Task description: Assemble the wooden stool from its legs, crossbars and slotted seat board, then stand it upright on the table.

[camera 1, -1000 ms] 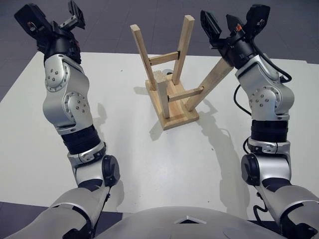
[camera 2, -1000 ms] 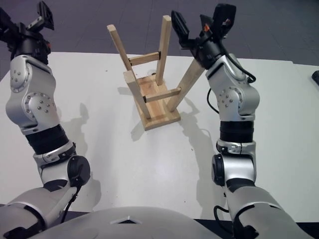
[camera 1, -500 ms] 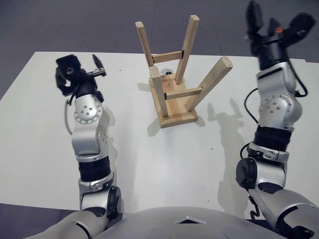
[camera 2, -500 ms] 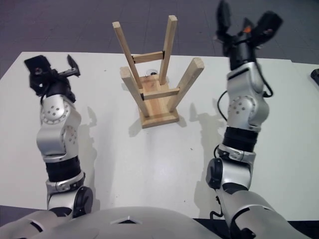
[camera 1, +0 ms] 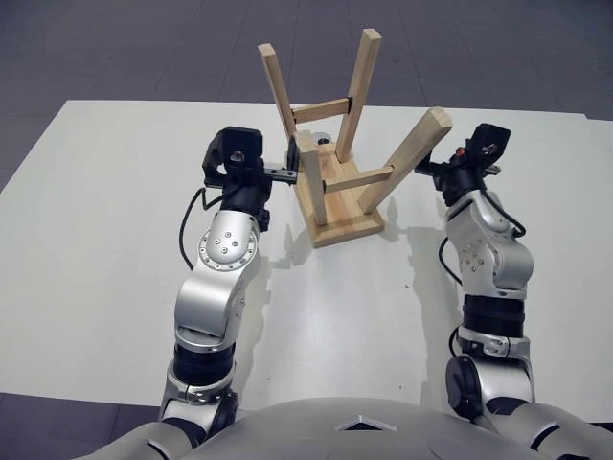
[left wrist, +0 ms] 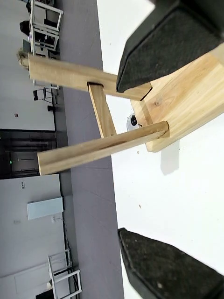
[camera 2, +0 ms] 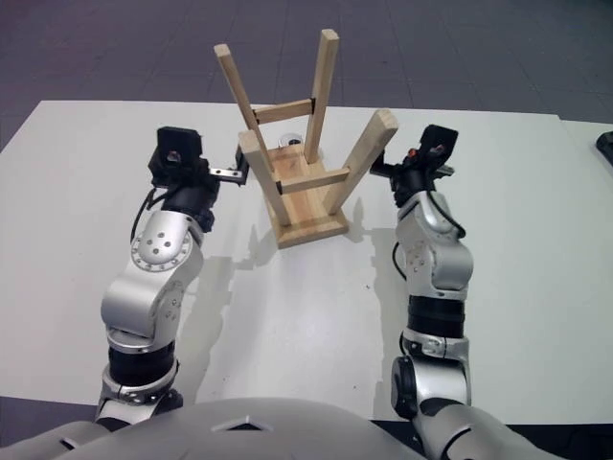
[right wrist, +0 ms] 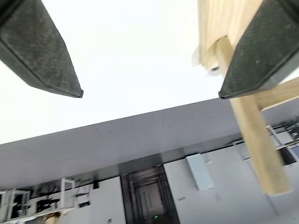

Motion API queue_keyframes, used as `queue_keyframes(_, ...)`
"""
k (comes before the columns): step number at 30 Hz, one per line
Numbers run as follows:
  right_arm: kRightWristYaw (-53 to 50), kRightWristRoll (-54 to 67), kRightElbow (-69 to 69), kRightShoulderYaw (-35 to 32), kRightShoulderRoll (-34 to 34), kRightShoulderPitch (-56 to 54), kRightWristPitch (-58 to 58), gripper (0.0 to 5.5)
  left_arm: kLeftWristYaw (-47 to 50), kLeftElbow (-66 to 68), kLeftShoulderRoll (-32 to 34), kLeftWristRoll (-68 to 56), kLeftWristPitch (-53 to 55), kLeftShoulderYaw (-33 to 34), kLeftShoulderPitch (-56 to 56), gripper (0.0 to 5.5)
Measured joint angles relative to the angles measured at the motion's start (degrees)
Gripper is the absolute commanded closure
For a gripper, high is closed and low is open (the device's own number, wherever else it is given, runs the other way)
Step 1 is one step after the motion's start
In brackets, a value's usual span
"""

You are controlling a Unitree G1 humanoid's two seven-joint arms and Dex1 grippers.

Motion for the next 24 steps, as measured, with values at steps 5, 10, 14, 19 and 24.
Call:
queue_keyframes(5, -2.2, -1.2, -0.2, -1.4, 0.6, 0.0, 0.4, 0.10, 0.9, 3.5, -1.1, 1.5, 0.1, 1.9, 0.0, 0.10)
queue_keyframes(10, -8.2, -5.7, 4.6, -7.0, -1.5, -0.2, 0.0, 0.10, 8.2, 8.4, -6.4, 0.6, 4.8, 19.7, 0.6, 0.10)
queue_keyframes(14, -3.8, -5.9, 7.5, -9.9, -6.5, -0.9, -0.9, 0.10, 6.1, 5.1, -2.7, 1.6, 5.6, 22.2, 3.1, 0.10)
queue_keyframes(19, 8.6, -2.4, 3.5, -2.5, -5.5, -1.6, -1.3, 0.10, -10.6, -4.1, 4.5, -3.4, 6.3, 1.4, 2.9, 0.10)
queue_keyframes(24, 11.3, -1.3, -1.4, -1.2, -5.3, 0.1, -0.9, 0.10, -14.3, 1.7, 9.1, -0.9, 8.4, -7.0, 2.2, 0.10)
